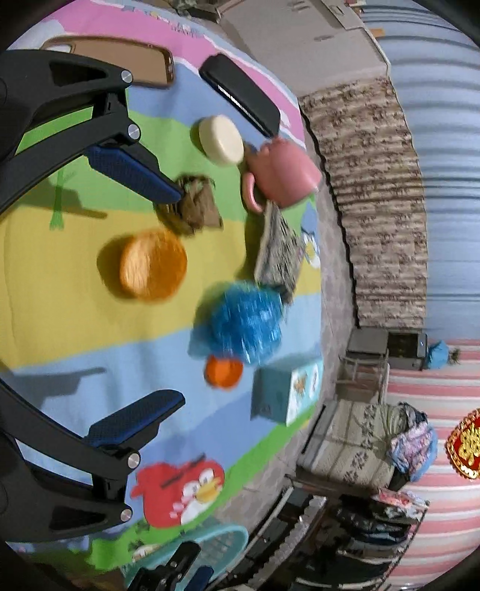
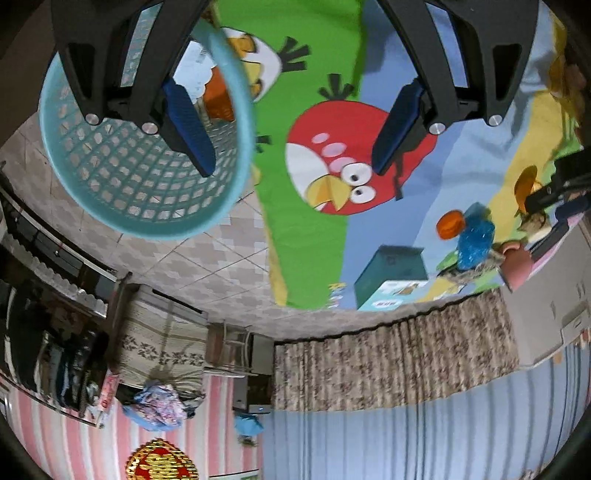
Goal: Collect trash
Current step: 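Return both tools to the mat and grasp the orange peel half with the left tool, then grasp the round orange lid with the right tool while the left tool holds the peel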
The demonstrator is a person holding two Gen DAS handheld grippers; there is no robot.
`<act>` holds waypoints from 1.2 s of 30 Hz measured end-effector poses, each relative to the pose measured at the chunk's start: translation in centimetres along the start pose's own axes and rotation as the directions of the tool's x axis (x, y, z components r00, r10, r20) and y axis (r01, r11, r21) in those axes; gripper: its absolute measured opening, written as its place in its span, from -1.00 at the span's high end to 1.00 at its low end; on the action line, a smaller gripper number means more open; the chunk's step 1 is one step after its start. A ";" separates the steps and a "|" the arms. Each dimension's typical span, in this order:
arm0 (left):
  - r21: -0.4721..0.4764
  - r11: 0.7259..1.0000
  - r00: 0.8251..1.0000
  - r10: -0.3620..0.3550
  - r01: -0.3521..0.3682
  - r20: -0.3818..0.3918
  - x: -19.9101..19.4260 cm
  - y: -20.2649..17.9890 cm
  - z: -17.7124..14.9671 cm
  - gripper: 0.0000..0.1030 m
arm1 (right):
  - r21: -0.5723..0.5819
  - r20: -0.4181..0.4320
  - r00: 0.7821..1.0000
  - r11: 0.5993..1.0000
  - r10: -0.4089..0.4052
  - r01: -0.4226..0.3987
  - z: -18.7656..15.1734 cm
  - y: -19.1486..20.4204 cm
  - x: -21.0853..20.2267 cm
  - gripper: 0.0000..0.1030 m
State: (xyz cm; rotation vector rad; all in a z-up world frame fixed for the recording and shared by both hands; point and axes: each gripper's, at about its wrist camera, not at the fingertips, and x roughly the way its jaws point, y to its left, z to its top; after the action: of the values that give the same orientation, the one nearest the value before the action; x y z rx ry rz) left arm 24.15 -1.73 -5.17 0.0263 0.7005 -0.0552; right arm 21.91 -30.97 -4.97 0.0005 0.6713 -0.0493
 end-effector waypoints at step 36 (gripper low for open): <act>-0.040 0.987 0.987 0.155 -0.153 0.040 -0.1 8.1 0.8 0.26 | -0.020 -0.042 0.996 0.997 0.075 -0.076 0.3 5.6 0.6 -0.64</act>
State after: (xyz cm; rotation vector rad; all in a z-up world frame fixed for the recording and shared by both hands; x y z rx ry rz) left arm 25.12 6.34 -4.44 0.0434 0.6543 0.1050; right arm 22.81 -25.36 -5.18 0.0064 0.7120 0.0302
